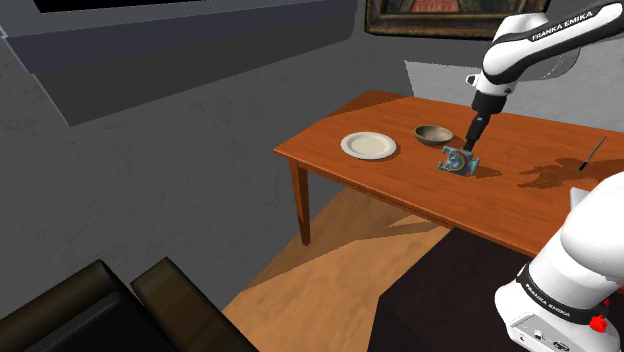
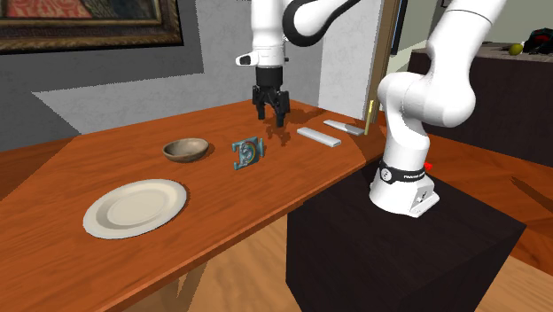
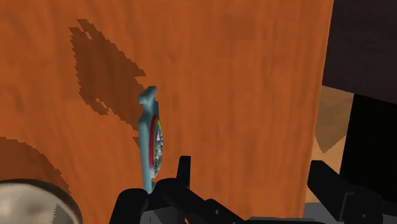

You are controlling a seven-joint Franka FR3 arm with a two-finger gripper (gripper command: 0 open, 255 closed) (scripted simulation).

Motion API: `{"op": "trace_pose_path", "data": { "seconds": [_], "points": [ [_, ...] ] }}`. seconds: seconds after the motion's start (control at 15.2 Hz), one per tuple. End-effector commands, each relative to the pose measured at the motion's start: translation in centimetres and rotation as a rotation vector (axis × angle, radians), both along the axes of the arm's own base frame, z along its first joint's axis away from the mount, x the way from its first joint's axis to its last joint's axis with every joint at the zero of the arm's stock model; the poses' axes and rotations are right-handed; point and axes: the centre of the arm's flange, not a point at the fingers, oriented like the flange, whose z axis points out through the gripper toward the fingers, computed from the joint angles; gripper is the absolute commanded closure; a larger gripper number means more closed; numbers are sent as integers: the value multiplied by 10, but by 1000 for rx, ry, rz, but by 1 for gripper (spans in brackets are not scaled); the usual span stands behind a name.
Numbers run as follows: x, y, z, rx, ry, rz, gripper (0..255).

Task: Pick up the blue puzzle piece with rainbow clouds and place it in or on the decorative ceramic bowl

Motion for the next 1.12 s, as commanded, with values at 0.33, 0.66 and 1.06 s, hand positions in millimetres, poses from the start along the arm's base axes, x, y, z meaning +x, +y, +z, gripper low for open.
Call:
{"op": "trace_pose_path", "data": {
  "seconds": [0.33,0.66,1.06],
  "points": [
    [20,-76,-54,-5,-6,61,0],
    [24,-87,-78,-6,-7,71,0],
    [24,-86,-102,-6,-7,71,0]
  ]
}}
